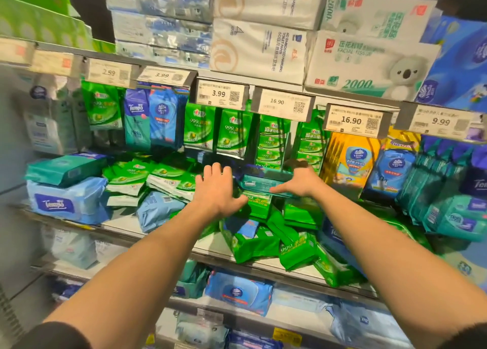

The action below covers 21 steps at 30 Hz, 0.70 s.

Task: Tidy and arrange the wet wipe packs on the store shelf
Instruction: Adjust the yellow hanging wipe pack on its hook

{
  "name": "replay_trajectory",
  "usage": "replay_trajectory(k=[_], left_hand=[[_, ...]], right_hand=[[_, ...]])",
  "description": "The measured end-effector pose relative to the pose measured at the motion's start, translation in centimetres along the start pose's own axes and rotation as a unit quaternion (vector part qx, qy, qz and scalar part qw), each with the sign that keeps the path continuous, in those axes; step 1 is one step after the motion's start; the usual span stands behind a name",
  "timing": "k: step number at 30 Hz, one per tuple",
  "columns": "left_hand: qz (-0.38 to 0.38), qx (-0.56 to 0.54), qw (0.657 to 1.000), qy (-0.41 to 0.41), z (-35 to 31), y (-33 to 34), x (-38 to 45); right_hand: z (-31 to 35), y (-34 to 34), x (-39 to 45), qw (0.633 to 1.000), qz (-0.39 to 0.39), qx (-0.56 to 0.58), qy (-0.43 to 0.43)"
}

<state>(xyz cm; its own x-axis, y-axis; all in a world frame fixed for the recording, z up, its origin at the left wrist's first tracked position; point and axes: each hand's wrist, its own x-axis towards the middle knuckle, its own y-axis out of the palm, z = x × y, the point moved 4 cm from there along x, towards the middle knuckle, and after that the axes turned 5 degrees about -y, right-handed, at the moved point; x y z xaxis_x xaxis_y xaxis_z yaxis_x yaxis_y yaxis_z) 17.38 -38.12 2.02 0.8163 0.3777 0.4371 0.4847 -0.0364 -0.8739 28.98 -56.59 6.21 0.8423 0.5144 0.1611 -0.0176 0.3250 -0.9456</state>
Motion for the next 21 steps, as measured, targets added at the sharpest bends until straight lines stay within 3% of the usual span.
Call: replay_trajectory(k=[6,12,17,21], left_hand=[[0.009,0.03,0.999,-0.026,7.8,-1.5,1.2],[0.034,0.037,0.997,-0.053,13.1,-1.2,1.7],[0.048,0.02,0.997,-0.054,14.9,-0.8,2.0],[0.053,0.035,0.996,-0.069,16.3,-1.1,2.0]], right_hand=[[2.9,3.1,3.3,0.993,0.102,-0.061,0.026],[3.2,3.2,3.4,0.988,0.086,-0.12,0.053],[2.5,2.7,2.9,0.978,0.141,-0.087,0.127],[1.7,3.1,3.2,0.985,0.111,-0.075,0.112]])
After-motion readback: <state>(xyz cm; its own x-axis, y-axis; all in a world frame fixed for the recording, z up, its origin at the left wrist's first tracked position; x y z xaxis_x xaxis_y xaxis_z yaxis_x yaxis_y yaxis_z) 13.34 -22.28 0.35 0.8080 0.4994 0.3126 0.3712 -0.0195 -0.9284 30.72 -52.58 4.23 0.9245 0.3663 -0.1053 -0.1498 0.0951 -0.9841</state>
